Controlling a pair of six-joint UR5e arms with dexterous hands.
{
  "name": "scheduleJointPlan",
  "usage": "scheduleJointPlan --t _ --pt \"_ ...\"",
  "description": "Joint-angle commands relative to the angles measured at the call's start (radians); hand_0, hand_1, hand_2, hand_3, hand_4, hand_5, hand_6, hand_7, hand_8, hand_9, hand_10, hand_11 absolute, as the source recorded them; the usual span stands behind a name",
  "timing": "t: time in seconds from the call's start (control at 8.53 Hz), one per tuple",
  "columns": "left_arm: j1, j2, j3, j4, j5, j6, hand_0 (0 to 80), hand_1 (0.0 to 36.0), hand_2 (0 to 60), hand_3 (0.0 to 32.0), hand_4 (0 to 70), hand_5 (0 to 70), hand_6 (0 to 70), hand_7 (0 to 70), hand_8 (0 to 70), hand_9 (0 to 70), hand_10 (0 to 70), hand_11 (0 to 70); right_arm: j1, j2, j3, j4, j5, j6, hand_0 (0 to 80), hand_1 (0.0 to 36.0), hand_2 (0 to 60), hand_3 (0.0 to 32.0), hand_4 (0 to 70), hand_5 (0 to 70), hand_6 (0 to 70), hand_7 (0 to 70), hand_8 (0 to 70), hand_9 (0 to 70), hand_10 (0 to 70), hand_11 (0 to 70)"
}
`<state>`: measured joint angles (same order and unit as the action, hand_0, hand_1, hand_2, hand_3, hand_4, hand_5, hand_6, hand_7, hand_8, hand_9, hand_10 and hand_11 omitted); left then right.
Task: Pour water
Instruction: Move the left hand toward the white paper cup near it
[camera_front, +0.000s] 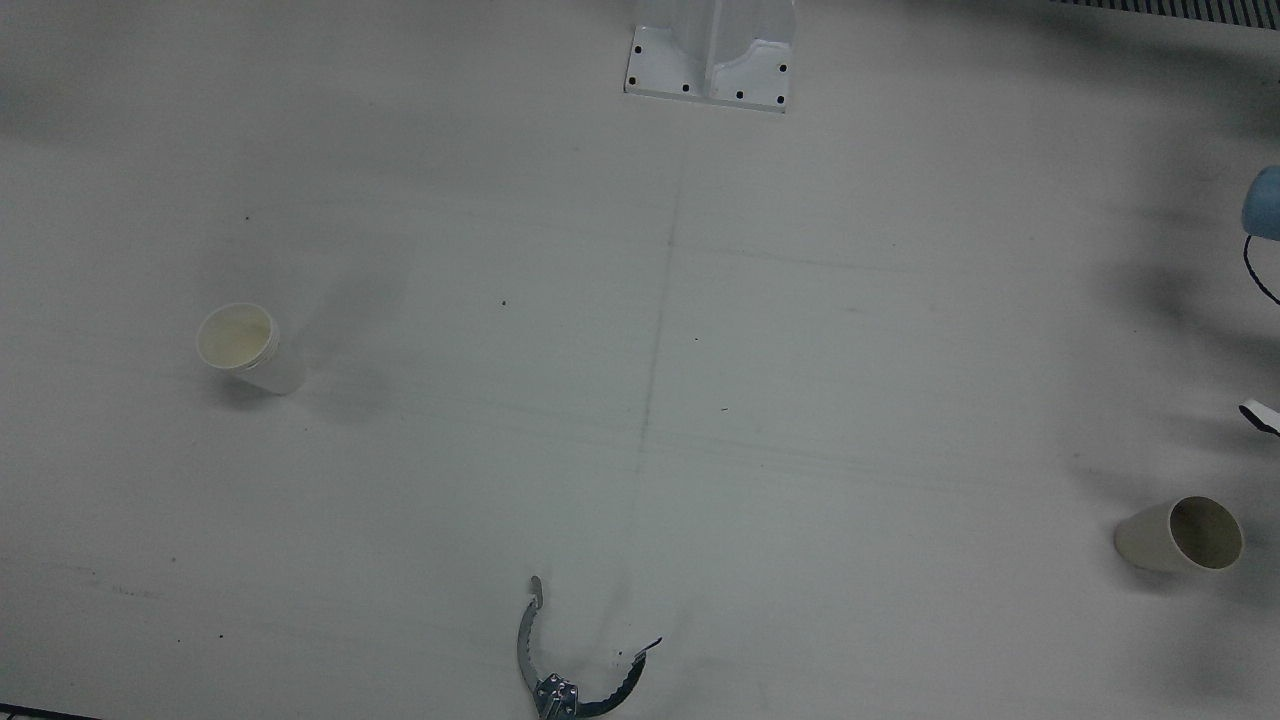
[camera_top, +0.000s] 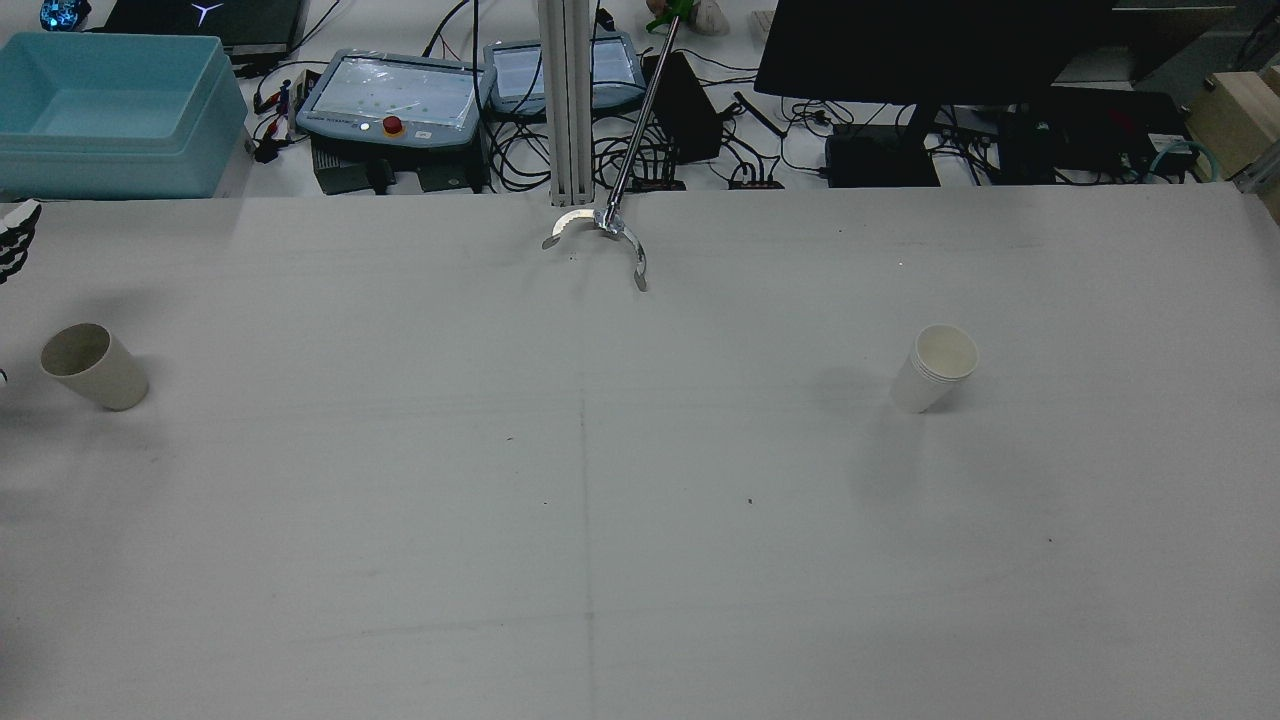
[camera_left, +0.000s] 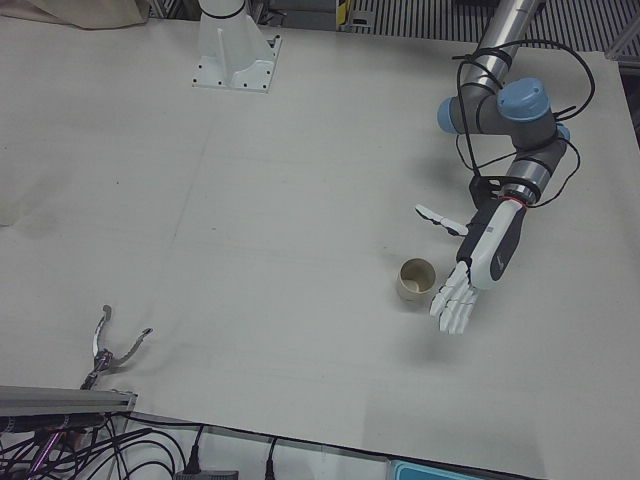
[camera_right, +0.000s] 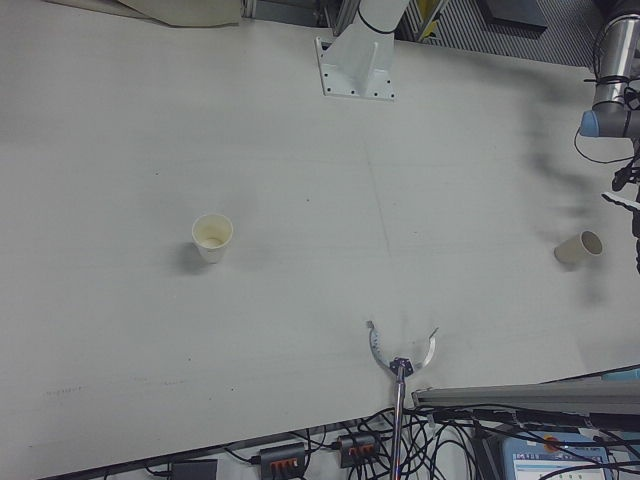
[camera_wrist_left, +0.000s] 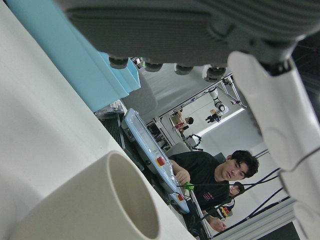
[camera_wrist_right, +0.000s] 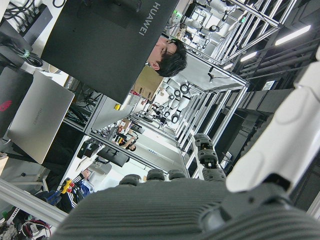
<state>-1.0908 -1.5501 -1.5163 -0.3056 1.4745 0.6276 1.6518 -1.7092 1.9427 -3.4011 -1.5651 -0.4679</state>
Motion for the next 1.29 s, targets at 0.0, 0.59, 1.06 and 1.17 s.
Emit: scheduleJointPlan --t 0.0,0.59,1.06,1.17 --pt "0.002 -0.001 0.189 -0.189 -0.016 0.001 47.5 6.3 0.0 12.6 7.9 0.0 0.0 0.0 0.0 0.3 0.0 0.0 -0.009 -0.001 0.001 -0.004 -0.003 -0.005 42.4 4.3 0.0 0.0 7.2 6.8 0.3 1.7 2.2 0.0 0.0 0.0" --pt "0.028 -0.065 0.319 -0.288 -0.017 -0.005 47.9 11.5 1.8 12.8 4.2 0.0 0.0 0.0 0.0 0.0 0.2 2.0 -0.026 0.005 -0.001 -0.006 -0.003 -0.009 43.0 4.4 0.0 0.0 8.5 8.2 1.6 4.3 2.2 0.0 0.0 0.0" --pt "0.034 -0.087 0.33 -0.296 -0.011 -0.037 46.3 13.5 12.2 10.0 1.3 0.0 0.0 1.4 0.0 0.0 0.7 2.7 -0.03 0.008 0.002 -0.007 -0.003 -0.009 43.0 4.3 0.0 0.0 9.0 8.4 2.0 5.1 2.3 0.0 0.0 0.0" --pt "0.072 -0.093 0.329 -0.291 -0.011 -0.069 46.6 12.7 8.9 10.4 2.7 0.0 0.0 1.6 0.0 0.0 1.0 3.1 -0.03 0.008 0.002 -0.007 -0.003 -0.009 43.0 4.2 0.0 0.0 9.1 8.5 2.1 5.3 2.5 0.0 0.0 0.0"
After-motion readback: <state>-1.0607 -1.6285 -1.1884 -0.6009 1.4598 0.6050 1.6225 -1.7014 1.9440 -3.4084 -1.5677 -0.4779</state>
